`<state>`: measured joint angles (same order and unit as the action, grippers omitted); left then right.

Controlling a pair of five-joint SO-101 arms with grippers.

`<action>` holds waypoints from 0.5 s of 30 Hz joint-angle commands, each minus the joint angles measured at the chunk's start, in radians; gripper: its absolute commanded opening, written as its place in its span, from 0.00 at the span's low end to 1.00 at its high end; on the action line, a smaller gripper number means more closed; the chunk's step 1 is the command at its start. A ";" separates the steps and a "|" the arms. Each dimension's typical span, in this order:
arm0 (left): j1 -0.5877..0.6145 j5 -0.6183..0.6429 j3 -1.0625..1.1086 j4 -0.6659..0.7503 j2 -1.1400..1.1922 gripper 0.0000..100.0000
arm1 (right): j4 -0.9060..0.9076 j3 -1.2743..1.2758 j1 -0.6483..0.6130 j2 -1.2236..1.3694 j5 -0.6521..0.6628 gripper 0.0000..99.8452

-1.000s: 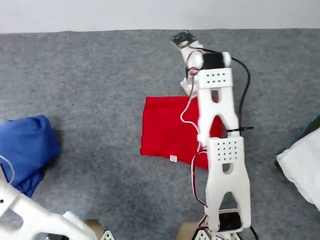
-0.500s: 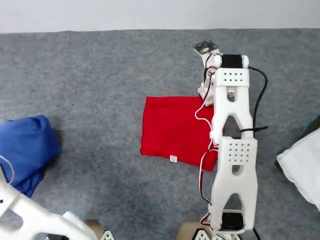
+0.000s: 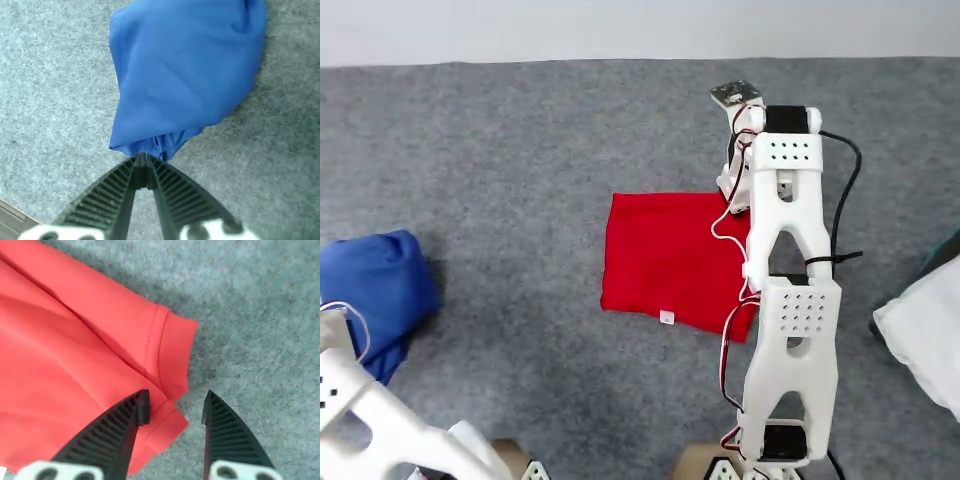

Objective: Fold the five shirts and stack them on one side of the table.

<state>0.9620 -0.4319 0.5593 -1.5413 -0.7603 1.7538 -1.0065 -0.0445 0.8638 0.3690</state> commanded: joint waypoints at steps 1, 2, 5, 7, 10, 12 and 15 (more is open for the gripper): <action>-0.005 -0.006 -0.005 0.015 -0.020 0.01 | 0.041 -0.009 -0.004 -0.156 -0.031 0.18; -0.003 -0.006 -0.005 0.015 -0.020 0.01 | 0.041 -0.009 -0.004 -0.180 -0.043 0.18; 0.000 -0.008 -0.008 0.015 -0.020 0.01 | 0.042 -0.002 -0.012 -0.239 -0.058 0.18; 0.000 -0.008 -0.008 0.015 -0.020 0.01 | 0.042 0.023 -0.019 -0.252 -0.058 0.18; 0.000 -0.008 -0.008 0.015 -0.020 0.01 | 0.041 0.078 -0.021 -0.251 -0.058 0.18; -0.002 -0.008 -0.008 0.015 -0.020 0.01 | 0.039 0.123 -0.019 -0.245 -0.060 0.18; -0.005 -0.008 -0.008 0.015 -0.020 0.01 | 0.033 0.150 -0.019 -0.199 -0.060 0.18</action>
<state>0.9620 -0.4319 0.5593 -1.5413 -0.7603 1.7538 -0.8562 -0.0506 0.6843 0.3214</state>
